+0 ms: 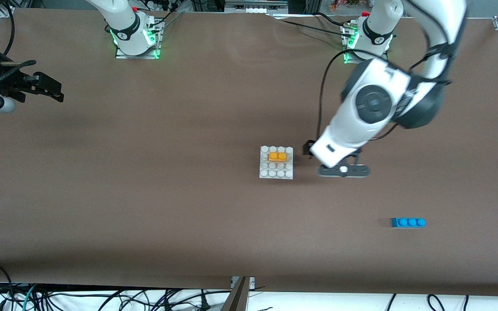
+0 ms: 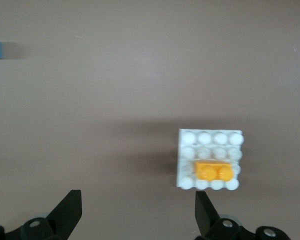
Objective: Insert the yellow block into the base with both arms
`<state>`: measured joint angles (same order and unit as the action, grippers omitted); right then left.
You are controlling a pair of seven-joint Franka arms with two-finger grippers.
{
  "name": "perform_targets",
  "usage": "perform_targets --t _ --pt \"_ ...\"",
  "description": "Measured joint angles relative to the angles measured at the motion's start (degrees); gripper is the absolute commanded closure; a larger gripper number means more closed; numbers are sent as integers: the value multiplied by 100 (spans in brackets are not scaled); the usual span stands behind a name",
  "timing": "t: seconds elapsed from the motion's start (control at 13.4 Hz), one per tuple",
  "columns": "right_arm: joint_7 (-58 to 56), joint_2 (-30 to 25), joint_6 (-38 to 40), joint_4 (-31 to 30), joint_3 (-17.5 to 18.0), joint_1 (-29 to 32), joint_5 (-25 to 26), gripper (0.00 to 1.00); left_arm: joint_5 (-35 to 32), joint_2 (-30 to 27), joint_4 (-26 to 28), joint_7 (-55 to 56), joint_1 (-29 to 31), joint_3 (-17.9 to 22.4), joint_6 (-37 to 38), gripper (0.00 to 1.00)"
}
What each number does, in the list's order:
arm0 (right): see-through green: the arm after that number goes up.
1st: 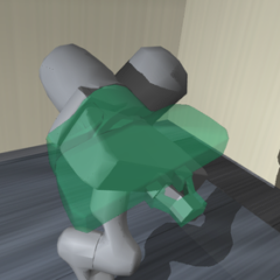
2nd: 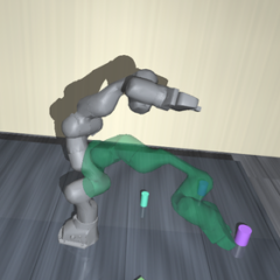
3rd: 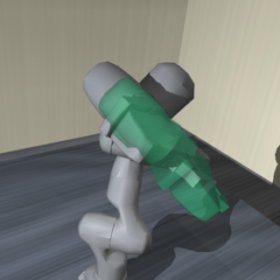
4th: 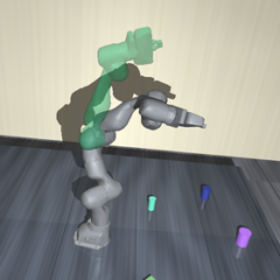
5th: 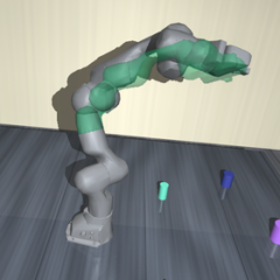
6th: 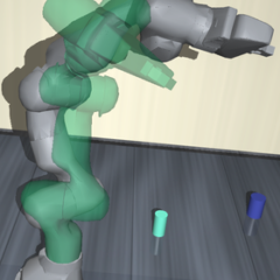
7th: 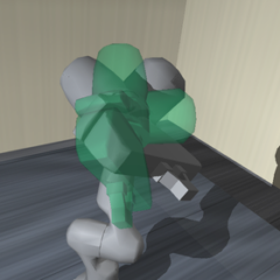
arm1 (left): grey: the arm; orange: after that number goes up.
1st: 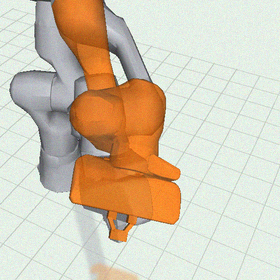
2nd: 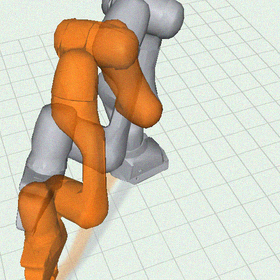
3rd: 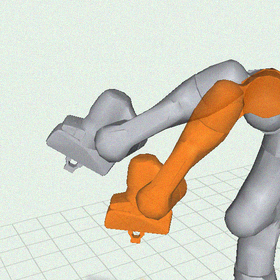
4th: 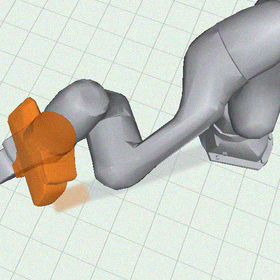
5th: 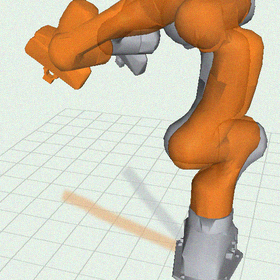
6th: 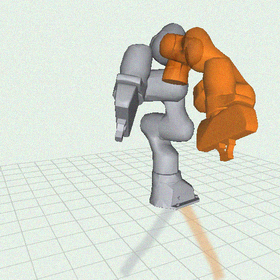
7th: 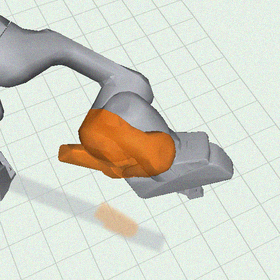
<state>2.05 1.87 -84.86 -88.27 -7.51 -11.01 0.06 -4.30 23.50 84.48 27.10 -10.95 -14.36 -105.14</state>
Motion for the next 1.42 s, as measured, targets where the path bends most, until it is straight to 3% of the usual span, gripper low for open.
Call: perform_targets --t 0.45,0.67,0.89,1.12,1.42 --pt "0 -1 7 9 0 -1 0 1 1 -1309 -111 -1314 1014 0 1500 0" --pt "0 -1 9 11 -2 -1 0 1 128 -1615 -95 -1717 1363 -8 1873 0" --pt "0 -1 10 11 -5 -1 0 1 731 -1700 279 -2389 1732 217 1529 0" --pt "0 -1 10 11 -7 -1 0 1 801 -2132 1131 -2491 1443 582 616 0" --pt "0 -1 10 11 -14 0 0 1 795 -2580 1563 -2019 1062 805 659 0"
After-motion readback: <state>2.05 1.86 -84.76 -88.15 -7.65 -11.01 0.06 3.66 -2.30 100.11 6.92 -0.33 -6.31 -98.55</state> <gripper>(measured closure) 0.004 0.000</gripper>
